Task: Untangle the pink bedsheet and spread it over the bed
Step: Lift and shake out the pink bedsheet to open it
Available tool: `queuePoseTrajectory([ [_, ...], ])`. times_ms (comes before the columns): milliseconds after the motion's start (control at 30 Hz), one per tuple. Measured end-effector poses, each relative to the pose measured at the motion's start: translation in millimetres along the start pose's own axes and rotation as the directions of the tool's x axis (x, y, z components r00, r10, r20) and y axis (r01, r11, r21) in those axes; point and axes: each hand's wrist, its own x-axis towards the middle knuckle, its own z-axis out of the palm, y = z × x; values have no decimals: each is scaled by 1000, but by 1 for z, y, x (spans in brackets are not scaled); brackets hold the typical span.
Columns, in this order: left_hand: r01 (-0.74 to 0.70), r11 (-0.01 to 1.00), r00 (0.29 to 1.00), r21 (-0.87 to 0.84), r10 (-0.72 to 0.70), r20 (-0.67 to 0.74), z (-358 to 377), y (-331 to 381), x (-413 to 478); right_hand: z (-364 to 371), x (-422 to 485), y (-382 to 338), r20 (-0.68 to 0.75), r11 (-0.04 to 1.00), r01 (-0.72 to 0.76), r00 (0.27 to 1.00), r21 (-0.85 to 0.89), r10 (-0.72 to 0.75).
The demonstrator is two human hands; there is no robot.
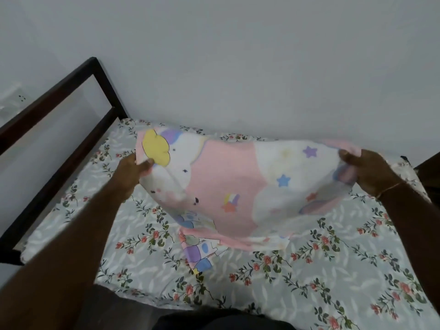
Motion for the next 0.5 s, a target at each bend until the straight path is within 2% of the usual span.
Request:
queuePoseTrajectory([
  [67, 75, 996, 993, -38, -78, -84, 9, -7, -7, -7, 8, 17, -9, 1000, -16, 1000, -14, 16],
  [200, 190, 966, 979, -177, -199, -33, 13, -22, -8, 0, 8, 9, -24, 995, -87, 996, 46, 88],
  [367, 241, 917, 968, -319, -253, 3, 12, -33, -8, 12, 2, 0, 6, 990, -105, 994, 90, 105],
  [500, 279, 890, 960, -360, -271, 74, 3, -37, -3, 13, 0, -4, 20, 983, -121, 993, 135, 120],
])
